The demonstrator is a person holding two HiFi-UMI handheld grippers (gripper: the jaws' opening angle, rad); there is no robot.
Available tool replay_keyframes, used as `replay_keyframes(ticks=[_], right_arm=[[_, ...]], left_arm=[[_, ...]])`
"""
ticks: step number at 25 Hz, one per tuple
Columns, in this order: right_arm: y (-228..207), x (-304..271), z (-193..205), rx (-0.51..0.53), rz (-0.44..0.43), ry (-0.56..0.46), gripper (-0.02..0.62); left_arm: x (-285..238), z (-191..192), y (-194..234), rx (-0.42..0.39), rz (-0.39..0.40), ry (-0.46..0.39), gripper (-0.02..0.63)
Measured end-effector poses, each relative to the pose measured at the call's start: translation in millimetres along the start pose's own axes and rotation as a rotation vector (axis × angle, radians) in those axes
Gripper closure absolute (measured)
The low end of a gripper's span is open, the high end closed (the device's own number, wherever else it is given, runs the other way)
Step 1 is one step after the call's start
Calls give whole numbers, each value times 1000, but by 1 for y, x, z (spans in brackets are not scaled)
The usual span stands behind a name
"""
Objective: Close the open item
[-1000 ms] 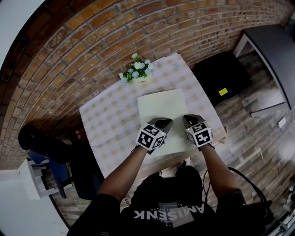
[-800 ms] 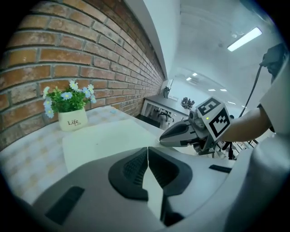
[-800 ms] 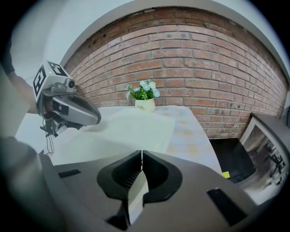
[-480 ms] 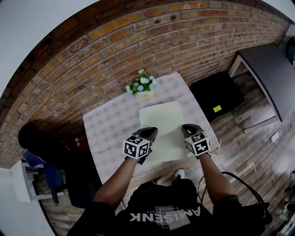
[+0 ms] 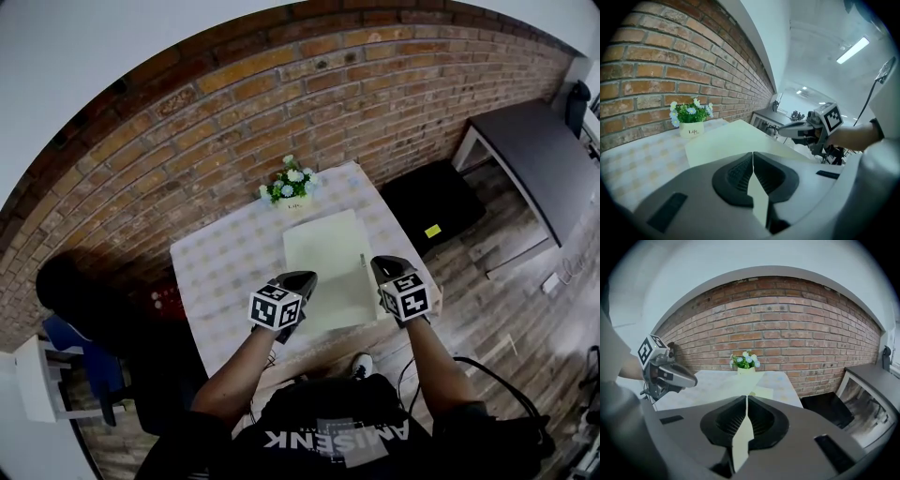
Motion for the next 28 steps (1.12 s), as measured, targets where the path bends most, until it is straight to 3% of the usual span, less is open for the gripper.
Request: replay_keyframes(ticks=[7,23,28], right_arm=[[-1,-5,13,-22,15,37,552],[14,-42,70,-20,-53,191,552],[15,-53,71,-11,-45,197,552]], left_arm=[[-8,61,7,-24,-20,159,592],[-33,87,10,32,13,124,592],[-37,93,8,-29,-20,152,592]])
Point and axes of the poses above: the fingertips, and each gripper's own axes: x backward along the fingers, y to its left, z out of its underside, the point moved 7 cm from there along x, backward along the fingers, and after that the axes turned 10 degrees about x, right-handed, at the moved point
